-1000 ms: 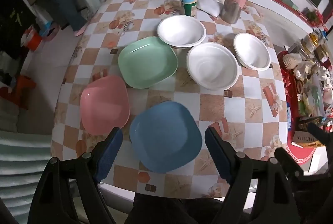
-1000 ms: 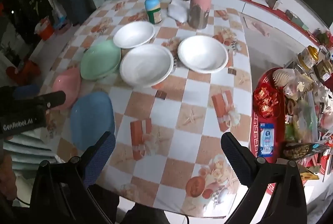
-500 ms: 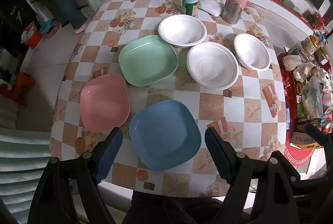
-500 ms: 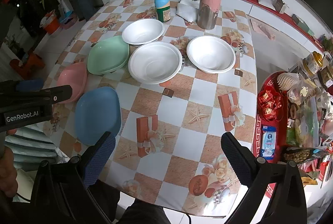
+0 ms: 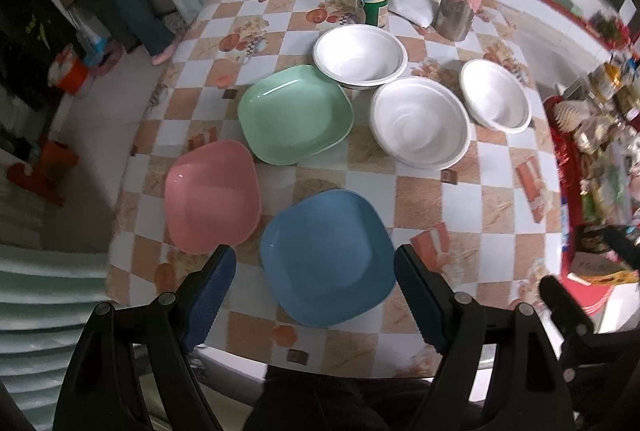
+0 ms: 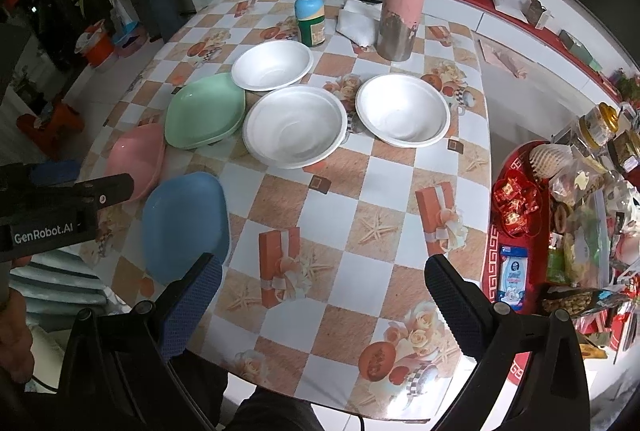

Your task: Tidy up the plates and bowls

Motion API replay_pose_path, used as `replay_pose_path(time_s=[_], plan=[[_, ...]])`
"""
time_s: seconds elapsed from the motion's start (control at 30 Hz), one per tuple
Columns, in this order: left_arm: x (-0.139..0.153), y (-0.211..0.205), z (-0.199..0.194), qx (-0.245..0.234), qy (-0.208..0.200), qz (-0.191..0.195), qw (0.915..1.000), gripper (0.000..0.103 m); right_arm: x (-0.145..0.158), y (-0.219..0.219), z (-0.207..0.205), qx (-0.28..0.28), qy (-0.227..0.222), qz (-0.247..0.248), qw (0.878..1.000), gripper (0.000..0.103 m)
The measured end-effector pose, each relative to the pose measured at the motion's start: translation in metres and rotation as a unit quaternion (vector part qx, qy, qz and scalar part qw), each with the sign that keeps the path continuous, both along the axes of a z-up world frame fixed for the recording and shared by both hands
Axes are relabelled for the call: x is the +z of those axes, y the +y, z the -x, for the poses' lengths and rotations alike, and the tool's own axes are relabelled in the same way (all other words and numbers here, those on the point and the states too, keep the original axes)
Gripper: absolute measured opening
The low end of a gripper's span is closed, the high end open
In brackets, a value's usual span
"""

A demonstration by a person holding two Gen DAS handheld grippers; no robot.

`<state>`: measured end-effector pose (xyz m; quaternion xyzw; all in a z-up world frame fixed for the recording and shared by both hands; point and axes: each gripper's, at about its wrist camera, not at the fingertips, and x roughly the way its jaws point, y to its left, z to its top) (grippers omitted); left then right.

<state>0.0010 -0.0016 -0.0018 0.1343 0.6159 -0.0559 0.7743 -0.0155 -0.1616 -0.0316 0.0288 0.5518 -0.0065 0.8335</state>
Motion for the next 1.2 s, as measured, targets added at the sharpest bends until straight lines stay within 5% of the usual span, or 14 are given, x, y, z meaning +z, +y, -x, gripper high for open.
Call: replay_pose_path(time_s=[0.4, 0.9, 1.2], plan=[[0.007, 0.001, -0.021, 0.006, 0.008, 0.006, 0.9999, 0.084, 0.015, -0.014, -0.019, -0.022, -0.007, 0.018, 1.000, 0.102], [0.033, 0.012, -0.036, 0.006, -0.031, 0.010, 0.9994, 0.084, 0.020, -0.004, -0.038, -0.024, -0.009, 0.003, 1.000, 0.102], [0.044, 0.012, -0.057, -0.041, -0.049, 0.020, 0.9978, 0.084, 0.059, 0.003, -0.050, -0.078, -0.073, 0.058, 0.993, 0.102]])
